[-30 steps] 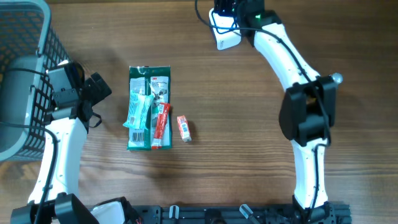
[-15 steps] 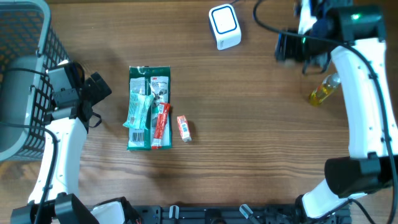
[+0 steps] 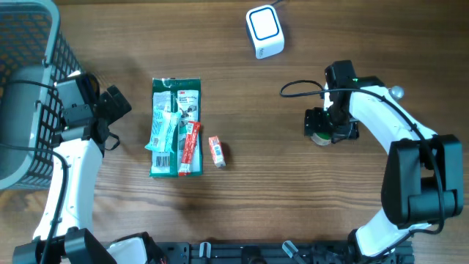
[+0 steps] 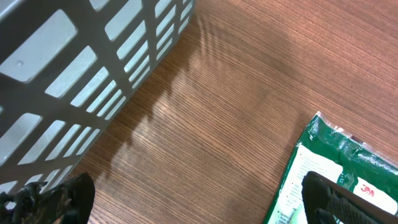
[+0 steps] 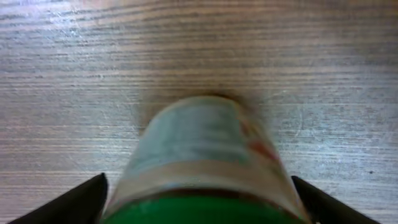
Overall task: Scan the item barcode
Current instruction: 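Carry the jar right and set it down beside the yellow bottle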
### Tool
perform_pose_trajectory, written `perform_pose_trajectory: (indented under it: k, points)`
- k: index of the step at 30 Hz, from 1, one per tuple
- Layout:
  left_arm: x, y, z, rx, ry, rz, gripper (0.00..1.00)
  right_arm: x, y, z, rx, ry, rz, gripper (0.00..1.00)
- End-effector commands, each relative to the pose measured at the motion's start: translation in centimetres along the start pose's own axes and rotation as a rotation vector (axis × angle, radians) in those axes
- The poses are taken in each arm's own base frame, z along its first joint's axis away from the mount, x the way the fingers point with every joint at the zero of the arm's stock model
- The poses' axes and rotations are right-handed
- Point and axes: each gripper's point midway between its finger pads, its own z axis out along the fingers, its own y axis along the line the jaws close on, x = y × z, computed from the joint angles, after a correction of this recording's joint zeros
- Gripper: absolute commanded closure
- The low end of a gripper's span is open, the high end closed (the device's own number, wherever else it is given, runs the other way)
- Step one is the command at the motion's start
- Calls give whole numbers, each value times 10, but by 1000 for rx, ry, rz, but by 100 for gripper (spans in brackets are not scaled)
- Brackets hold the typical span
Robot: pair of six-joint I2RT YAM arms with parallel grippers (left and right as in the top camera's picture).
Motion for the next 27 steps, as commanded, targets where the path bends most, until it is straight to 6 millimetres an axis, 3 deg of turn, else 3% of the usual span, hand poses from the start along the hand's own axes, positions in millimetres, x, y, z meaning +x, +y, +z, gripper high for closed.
perform_pose_trajectory:
  k: [1,3,6,7,8,9,10,12,14,17,20,23,27]
  points:
    - [-8,-1,-5,10,-22,6,0,-11,-1,-11,9,-41,-6,0]
    - [-8,-1,-5,10,-22,6,0,-31,4,-37,0,-93,-7,0]
    - [-8,-1,-5,10,-22,6,0,-71,15,-102,-24,-218,-12,1]
    - [-8,-1,-5,10,-22,6,0,-82,25,-130,-56,-266,-20,3]
    - [-8,-1,-5,10,-22,6,0,-81,47,-146,-141,-270,-51,13]
    - [-8,-1,-5,10,-22,6,0,-77,61,-149,-191,-261,-72,21]
    - [-8,-1,-5,10,-22,6,0,-71,76,-147,-232,-240,-83,42]
    - [-8,-1,-5,10,-22,6,0,-57,97,-133,-231,-192,-64,62]
    - [-8,-1,-5,10,-22,6,0,-40,112,-110,-180,-152,-54,62]
    - [-8,-1,-5,10,-22,6,0,-7,117,-63,-53,-102,-43,61]
    - [-8,-1,-5,10,-22,6,0,1,94,-26,72,-137,9,58]
    - [-8,-1,-5,10,-22,6,0,4,74,-11,145,-151,22,56]
    - [-8,-1,-5,10,-22,6,0,4,71,-9,162,-156,22,55]
